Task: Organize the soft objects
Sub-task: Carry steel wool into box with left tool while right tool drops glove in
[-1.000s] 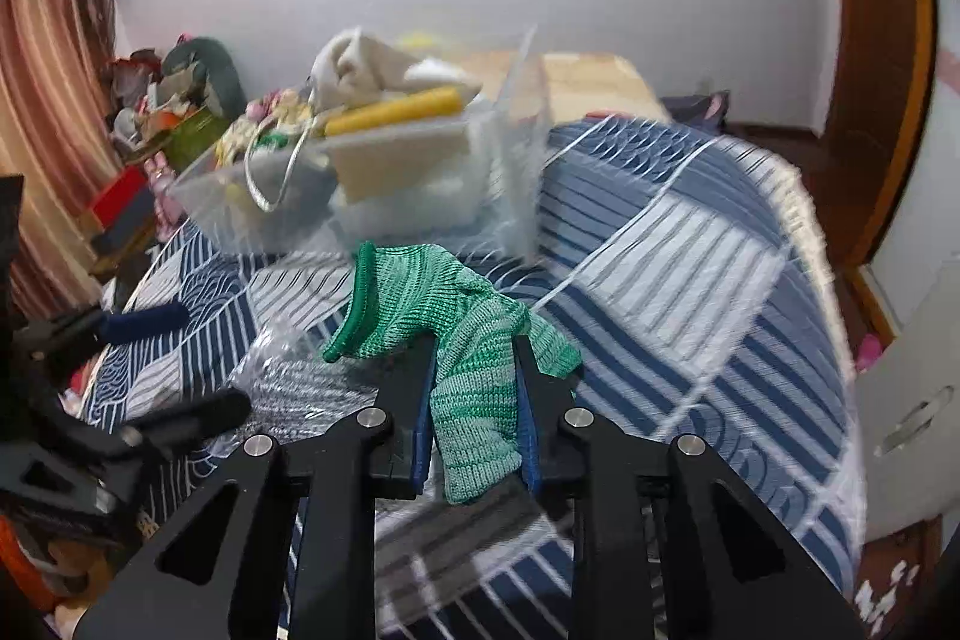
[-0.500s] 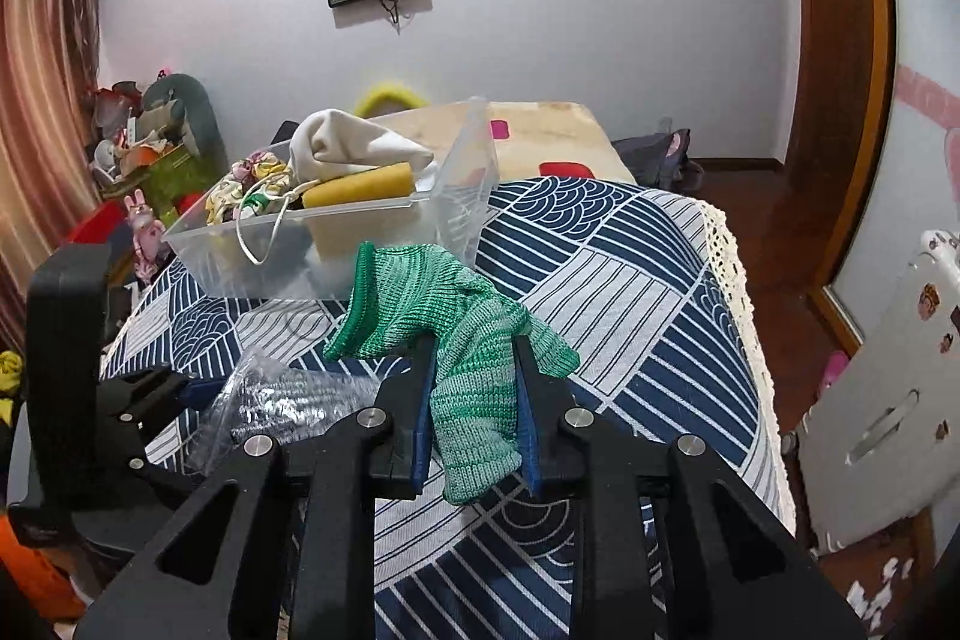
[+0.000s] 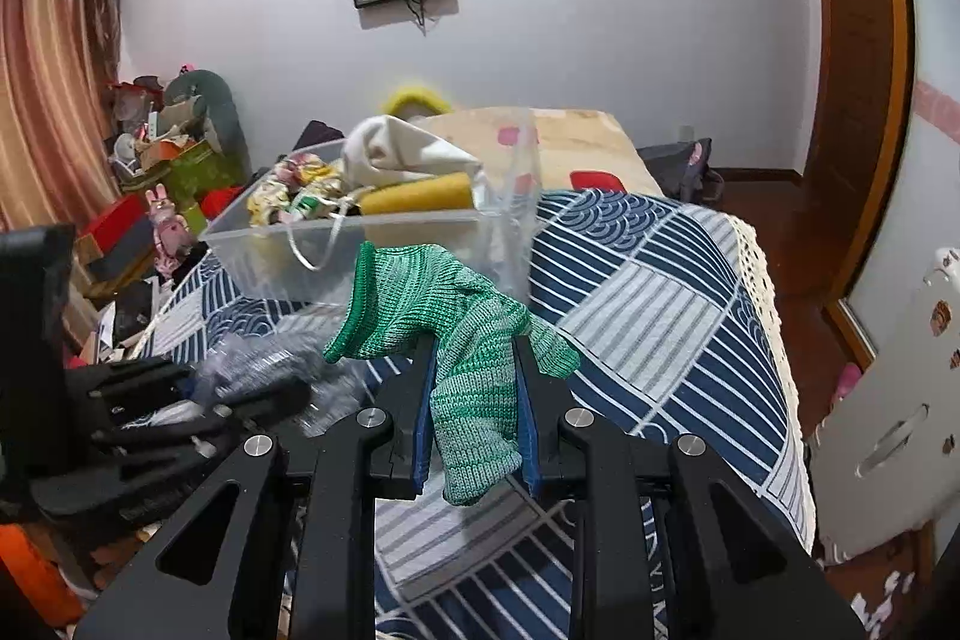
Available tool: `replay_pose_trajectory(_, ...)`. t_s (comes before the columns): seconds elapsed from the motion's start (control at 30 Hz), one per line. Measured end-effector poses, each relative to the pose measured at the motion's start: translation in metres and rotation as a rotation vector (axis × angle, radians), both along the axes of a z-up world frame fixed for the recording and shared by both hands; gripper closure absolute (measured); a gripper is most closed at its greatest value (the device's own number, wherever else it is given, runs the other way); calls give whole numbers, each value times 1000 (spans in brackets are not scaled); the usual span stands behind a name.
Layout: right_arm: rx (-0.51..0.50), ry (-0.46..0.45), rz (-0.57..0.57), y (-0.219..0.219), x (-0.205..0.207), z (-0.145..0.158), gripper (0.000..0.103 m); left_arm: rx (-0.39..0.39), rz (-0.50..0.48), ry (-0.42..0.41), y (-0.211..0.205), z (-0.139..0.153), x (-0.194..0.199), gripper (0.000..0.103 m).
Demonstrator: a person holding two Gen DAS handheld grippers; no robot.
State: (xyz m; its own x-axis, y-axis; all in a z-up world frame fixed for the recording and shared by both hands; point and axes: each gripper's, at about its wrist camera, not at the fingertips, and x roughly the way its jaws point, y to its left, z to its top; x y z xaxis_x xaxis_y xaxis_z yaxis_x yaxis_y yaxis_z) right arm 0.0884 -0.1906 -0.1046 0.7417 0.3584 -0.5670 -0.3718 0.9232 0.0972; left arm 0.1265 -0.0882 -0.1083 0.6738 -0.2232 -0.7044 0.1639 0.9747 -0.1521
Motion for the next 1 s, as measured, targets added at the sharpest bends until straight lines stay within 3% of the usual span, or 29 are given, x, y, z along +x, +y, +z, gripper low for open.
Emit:
replay_pose_trajectory(0.37,11,-111,27,23,12,34,82,-11,90,-141,44,56,-16,75)
replay_pose_trajectory(0.6,1,-193,55,44,27,55,82,-10,149,-212,63,83,4,75)
replay_pose_trajectory(0.8,0,-223,65,60,44,59,81,-5,196,-227,72,91,36,75)
replay_pose_trajectory(1.0,-22,-168,52,77,74,42,81,-42,206,-177,78,81,75,75)
